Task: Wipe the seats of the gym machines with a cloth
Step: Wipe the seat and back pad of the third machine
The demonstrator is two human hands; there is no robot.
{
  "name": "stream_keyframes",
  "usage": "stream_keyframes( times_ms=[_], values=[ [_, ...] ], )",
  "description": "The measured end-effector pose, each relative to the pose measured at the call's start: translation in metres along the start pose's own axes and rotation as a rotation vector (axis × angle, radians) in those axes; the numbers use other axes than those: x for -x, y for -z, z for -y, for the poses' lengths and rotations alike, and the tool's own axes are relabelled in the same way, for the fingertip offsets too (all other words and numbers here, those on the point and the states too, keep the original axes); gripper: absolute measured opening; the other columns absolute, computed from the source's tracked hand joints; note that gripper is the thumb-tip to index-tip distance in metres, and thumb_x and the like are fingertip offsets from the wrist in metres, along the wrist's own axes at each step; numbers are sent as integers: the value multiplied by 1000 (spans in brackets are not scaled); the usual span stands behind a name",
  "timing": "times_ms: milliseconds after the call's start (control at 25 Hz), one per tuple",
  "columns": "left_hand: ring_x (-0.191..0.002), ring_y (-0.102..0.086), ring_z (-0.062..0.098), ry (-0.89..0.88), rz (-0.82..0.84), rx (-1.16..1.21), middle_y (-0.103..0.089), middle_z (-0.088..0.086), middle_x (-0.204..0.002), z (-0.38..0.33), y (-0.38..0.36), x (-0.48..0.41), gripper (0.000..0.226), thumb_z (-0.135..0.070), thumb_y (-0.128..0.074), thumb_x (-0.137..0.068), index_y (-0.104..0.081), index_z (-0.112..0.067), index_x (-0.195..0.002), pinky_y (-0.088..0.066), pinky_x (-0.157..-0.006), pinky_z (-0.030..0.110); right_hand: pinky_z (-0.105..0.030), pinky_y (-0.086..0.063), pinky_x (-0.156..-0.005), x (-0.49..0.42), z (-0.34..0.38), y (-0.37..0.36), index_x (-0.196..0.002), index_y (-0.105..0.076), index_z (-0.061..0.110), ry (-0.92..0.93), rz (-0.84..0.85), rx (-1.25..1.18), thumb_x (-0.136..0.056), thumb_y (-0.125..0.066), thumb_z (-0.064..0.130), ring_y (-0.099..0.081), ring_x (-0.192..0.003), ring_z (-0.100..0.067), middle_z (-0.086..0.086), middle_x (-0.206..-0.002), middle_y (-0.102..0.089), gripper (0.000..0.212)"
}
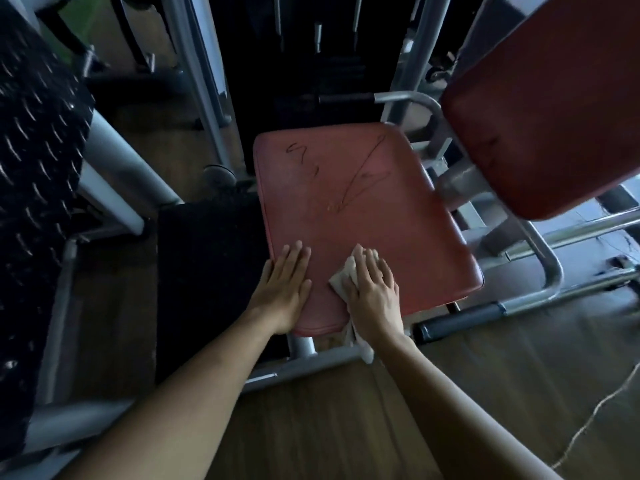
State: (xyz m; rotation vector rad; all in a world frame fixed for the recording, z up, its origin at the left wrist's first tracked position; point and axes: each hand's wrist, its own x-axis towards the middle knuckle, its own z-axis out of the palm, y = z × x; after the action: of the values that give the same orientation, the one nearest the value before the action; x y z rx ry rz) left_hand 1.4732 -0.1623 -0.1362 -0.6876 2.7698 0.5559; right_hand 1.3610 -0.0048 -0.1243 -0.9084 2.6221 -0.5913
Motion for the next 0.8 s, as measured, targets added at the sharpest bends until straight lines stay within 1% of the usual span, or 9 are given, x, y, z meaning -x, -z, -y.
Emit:
stream_keyframes(
  times_ms=[160,240,320,400,480,520,600,680,800],
  values=[
    [-148,29,16,12,24,-13,35,-4,-160,-2,1,1,61,-39,-12,-108,23,-23,-155,9,-125,42,-43,-36,-110,-1,2,-2,-157,-31,13,70,-115,-6,-105,-46,23,-38,-136,-33,-11,-158,-38,54],
    [-148,30,15,35,32,-31,35,-6,-160,-5,4,0,61,-40,-10,-107,23,-24,-155,9,-125,44,-39,-41,-103,-6,-5,9,-152,-40,12,112,-115,-80,-103,-48,11,-47,-121,-30,-12,-144,-52,49],
    [-148,29,15,87,38,-38,33,-6,-161,-17,3,-1,65,-46,-10,-104,21,-22,-156,10,-124,46,-34,-45,-99,-16,-16,30,-145,-49,17,47,-100,-267,-102,-45,8,-52,-114,-22,-6,-127,-62,44],
    [-153,18,23,193,-56,-6,19,3,-166,-39,-4,-5,75,-54,-18,-101,8,-15,-159,11,-124,45,-19,-47,-90,-31,-33,61,-131,-61,18,-13,-128,-443,-103,-46,13,-60,-105,-17,0,-112,-66,33],
    [-151,-14,35,283,-257,4,-17,16,-163,-68,-9,-15,74,-55,-31,-101,-25,-6,-156,-5,-125,50,-8,-41,-70,-49,-53,96,-116,-66,15,-1,-150,-494,-103,-49,16,-64,-92,-14,3,-100,-68,22],
    [-145,-29,35,289,-342,3,-32,17,-155,-87,-10,-26,67,-52,-36,-100,-39,-7,-149,-12,-124,52,-10,-39,-65,-61,-69,115,-114,-66,14,23,-135,-474,-103,-50,18,-63,-89,-12,3,-100,-67,20],
    [-139,-36,32,225,-426,14,-41,12,-148,-122,-13,-51,56,-46,-43,-99,-50,-11,-142,-12,-123,50,-16,-38,-68,-82,-105,146,-122,-64,15,79,-92,-429,-103,-49,20,-60,-92,-11,4,-108,-65,24],
    [-142,-33,29,134,-400,9,-39,8,-151,-145,-14,-76,55,-45,-41,-100,-48,-13,-144,-11,-123,46,-19,-36,-76,-99,-142,160,-129,-60,14,88,-62,-391,-104,-48,21,-60,-104,-17,0,-121,-63,29],
    [-145,-32,27,104,-347,-22,-38,5,-155,-150,-22,-91,58,-49,-35,-101,-44,-15,-147,-20,-123,44,-20,-35,-82,-110,-177,154,-135,-56,9,47,-43,-327,-105,-46,20,-58,-113,-24,-7,-137,-53,33]
  ],
)
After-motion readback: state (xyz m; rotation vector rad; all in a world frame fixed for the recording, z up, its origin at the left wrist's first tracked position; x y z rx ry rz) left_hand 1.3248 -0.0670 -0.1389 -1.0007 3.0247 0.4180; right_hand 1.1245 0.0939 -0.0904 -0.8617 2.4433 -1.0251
